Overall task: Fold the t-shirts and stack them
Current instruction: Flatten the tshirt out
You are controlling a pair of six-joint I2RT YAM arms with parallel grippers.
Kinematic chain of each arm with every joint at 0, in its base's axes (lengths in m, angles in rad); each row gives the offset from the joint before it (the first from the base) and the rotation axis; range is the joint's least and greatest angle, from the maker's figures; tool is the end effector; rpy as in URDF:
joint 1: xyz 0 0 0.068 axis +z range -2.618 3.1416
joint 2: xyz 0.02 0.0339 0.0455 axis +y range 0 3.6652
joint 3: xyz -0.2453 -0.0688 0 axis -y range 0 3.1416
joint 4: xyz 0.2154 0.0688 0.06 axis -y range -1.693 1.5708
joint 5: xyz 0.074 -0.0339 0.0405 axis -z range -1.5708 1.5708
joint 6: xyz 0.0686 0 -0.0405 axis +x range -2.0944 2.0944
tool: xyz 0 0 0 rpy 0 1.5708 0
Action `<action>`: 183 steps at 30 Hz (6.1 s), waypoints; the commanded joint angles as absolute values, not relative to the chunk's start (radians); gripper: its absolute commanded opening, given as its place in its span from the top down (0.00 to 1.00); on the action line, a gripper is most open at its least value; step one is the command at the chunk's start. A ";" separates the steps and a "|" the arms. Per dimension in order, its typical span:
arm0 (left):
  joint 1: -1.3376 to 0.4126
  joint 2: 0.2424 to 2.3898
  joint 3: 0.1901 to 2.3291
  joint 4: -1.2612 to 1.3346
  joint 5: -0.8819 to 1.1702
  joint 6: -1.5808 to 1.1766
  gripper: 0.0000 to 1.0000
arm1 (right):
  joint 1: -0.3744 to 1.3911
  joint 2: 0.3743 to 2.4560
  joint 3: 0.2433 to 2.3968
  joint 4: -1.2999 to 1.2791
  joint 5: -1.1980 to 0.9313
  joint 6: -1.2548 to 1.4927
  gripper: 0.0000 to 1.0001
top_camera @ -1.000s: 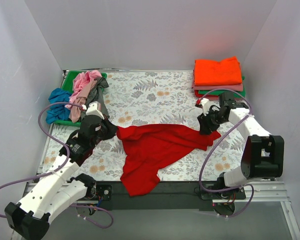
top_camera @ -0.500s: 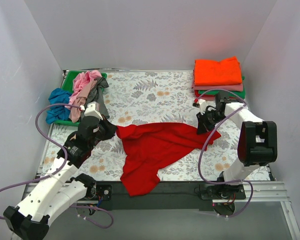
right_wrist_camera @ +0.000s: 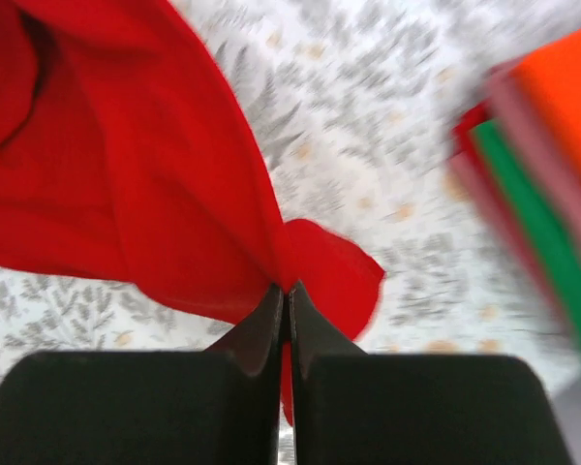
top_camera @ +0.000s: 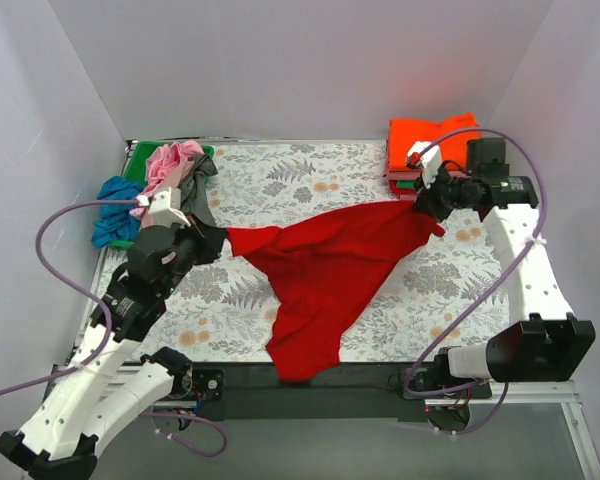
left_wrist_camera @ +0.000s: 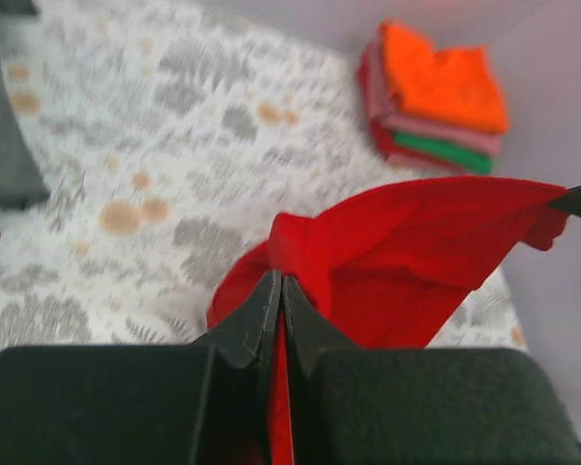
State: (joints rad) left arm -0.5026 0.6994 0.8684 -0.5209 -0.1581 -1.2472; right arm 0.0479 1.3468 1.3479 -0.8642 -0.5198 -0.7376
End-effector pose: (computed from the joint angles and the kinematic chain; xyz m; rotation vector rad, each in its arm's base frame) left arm 0.1521 -0.0713 0.3179 -0.8526 1.8711 -0.9957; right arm 0.2657 0.0469 0.3114 -1.0875 2.0357 0.2880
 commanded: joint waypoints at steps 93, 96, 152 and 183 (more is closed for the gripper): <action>-1.416 1.403 0.732 -0.391 -0.418 -1.209 1.00 | 0.034 1.609 1.055 -0.607 -0.403 -0.405 0.99; -1.385 1.300 0.764 -0.452 -0.492 -1.200 1.00 | 0.035 1.508 1.183 -0.696 -0.472 -0.465 0.99; -0.643 0.829 1.433 -0.409 0.225 -0.981 1.00 | -0.101 1.101 1.480 -0.753 -0.766 -0.664 0.99; -0.643 0.733 0.719 -0.770 -0.077 -1.470 0.22 | -0.098 1.397 1.002 -0.741 -0.500 -0.675 0.28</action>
